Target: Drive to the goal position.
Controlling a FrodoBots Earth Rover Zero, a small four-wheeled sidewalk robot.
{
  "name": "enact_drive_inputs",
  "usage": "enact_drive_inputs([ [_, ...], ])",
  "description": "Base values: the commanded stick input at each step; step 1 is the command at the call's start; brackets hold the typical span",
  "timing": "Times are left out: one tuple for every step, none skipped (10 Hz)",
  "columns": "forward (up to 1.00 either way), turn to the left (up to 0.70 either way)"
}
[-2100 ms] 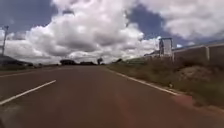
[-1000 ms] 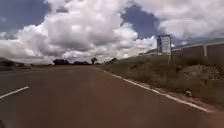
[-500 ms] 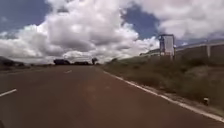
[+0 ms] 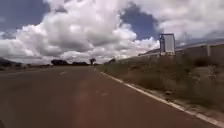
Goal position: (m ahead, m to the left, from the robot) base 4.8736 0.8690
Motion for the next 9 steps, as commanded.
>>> enact_drive_inputs([
  [1.00, 0.00],
  [1.00, 0.00],
  [1.00, 0.00],
  [1.00, 0.00],
  [1.00, 0.00],
  [1.00, 0.00],
  [1.00, 0.00],
  [1.00, 0.00],
  [1.00, 0.00],
])
